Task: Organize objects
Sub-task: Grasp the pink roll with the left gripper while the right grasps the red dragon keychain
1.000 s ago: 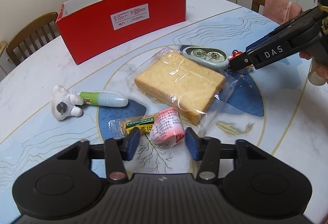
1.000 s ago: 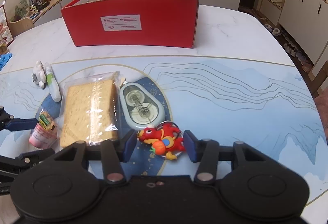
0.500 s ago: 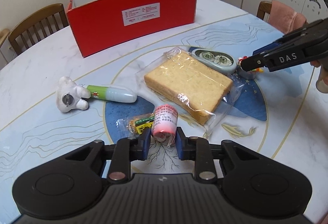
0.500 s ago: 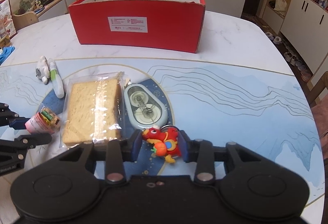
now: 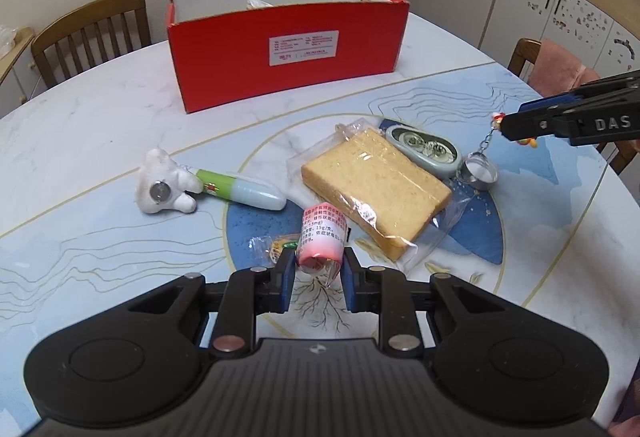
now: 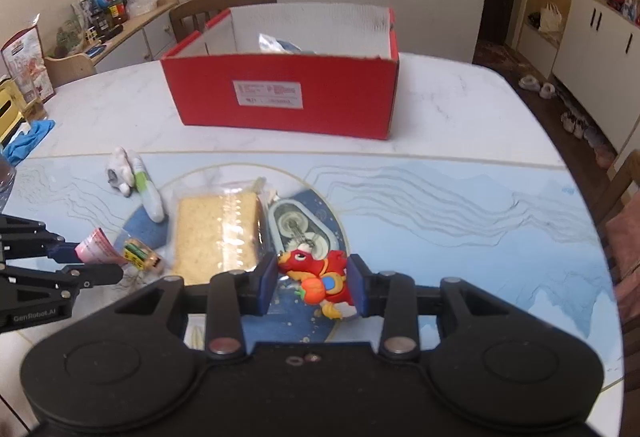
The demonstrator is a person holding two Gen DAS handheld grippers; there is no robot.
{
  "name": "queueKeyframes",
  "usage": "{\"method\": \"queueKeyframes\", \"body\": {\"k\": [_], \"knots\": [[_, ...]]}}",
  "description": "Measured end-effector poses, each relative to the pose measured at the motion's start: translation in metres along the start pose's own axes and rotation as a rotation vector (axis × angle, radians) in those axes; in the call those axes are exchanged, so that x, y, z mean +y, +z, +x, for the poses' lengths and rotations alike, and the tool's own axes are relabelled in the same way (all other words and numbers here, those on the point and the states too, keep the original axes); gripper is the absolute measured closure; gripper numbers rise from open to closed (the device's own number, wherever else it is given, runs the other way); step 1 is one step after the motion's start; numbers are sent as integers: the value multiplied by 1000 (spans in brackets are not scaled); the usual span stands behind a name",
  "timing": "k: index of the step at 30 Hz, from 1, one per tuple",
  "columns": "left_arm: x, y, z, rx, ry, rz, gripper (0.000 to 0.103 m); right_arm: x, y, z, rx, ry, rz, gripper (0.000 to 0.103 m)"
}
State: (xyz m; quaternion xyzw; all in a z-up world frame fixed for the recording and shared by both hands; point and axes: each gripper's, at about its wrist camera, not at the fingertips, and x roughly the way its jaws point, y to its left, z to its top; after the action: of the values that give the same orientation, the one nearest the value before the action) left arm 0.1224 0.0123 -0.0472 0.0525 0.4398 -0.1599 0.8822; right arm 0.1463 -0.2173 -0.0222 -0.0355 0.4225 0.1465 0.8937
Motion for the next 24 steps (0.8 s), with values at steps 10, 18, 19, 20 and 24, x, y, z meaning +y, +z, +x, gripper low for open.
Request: {"method": "queueKeyframes", "body": {"k": [10,18,19,20,24], "knots": [[12,41,-17,-19,19,-7,80,4,36,-28,-57,24,-23,66],[22,89,-29,-81,34,27,80,7,70,-31,-107,0,-86,66],[23,95,-29,-87,36,29,80,7,74,-30,-110,-1,-89,66],[23,101,-29,-92,38,31,80,6,79,-29,-114,-2,-92,66],[26,124,-26,-108,48,44,80,4,97,-26,-133,5,-100,66]]}}
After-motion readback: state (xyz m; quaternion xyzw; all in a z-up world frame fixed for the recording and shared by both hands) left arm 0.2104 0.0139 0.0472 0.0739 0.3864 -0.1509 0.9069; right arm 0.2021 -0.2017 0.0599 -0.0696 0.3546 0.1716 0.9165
